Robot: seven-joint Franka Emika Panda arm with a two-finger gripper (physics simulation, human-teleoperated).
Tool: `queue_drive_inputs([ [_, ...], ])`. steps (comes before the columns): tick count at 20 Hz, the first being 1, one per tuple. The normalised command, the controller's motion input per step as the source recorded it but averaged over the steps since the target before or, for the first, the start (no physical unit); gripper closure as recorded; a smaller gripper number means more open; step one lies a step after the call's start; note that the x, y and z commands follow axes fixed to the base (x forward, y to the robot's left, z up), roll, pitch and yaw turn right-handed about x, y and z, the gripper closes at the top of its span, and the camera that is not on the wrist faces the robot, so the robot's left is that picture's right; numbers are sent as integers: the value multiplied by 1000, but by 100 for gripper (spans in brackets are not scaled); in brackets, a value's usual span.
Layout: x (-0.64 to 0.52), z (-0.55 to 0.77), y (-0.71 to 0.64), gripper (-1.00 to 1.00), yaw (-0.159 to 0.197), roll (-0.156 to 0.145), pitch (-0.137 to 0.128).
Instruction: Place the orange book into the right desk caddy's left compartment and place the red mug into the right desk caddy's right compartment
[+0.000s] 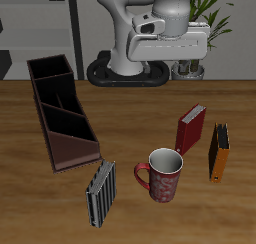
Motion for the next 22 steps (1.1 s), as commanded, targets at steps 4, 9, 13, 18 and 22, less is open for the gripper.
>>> queue_drive_inputs([
  [4, 70, 14, 404, -100, 30, 25, -48],
  [9, 112, -89, 533, -100, 5, 22, 3],
  [13, 119, -96, 380, -100, 5, 15, 1],
  [18, 157, -134, 375, -100, 6, 16, -3],
  [22, 140, -161, 221, -100, 4, 1, 6],
])
